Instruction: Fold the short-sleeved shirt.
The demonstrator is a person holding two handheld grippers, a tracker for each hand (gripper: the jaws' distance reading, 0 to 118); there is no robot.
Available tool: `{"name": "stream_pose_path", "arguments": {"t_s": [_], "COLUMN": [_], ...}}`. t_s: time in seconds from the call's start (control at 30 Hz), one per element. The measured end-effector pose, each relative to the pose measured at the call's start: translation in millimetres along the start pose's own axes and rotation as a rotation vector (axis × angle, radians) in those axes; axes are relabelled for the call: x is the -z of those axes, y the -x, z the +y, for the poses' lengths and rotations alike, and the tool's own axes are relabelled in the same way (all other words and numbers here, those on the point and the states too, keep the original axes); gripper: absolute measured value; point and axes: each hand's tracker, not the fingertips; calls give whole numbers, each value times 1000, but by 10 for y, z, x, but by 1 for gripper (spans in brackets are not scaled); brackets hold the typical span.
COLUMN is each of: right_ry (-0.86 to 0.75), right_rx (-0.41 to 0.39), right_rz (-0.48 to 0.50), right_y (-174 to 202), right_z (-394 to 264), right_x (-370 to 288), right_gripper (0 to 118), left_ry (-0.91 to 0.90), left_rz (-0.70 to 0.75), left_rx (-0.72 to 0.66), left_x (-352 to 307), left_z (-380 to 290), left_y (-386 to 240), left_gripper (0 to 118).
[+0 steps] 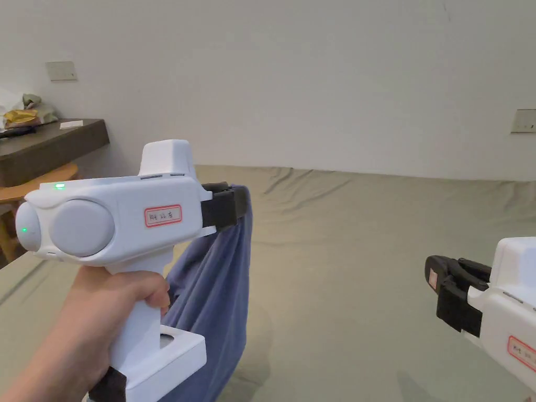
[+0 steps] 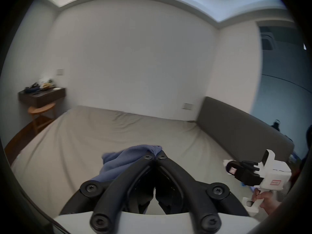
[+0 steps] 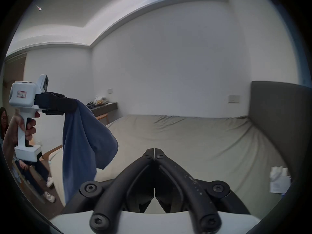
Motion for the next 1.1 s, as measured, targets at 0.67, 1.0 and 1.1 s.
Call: {"name": "stream_pose_path", "arguments": {"t_s": [0.67, 1.0, 1.1], "right_ry": [12, 30, 28], "right_rx": [107, 124, 125], "right_rz": [-346, -330, -328], "right_y": [-1646, -1699, -1678], "right_z": [-414, -540, -538], "right_x": [-1460, -1502, -1536], "right_gripper": [0, 0, 0], "left_ry": [769, 906, 911], "left_rz": [-281, -179, -243], "left_rx": [96, 182, -50], "left_x": [1444, 1520, 1464], "left_z": [-2978, -3727, -3692], "left_y": [-2909, -3017, -2820], "left_gripper": [0, 9, 97]}}
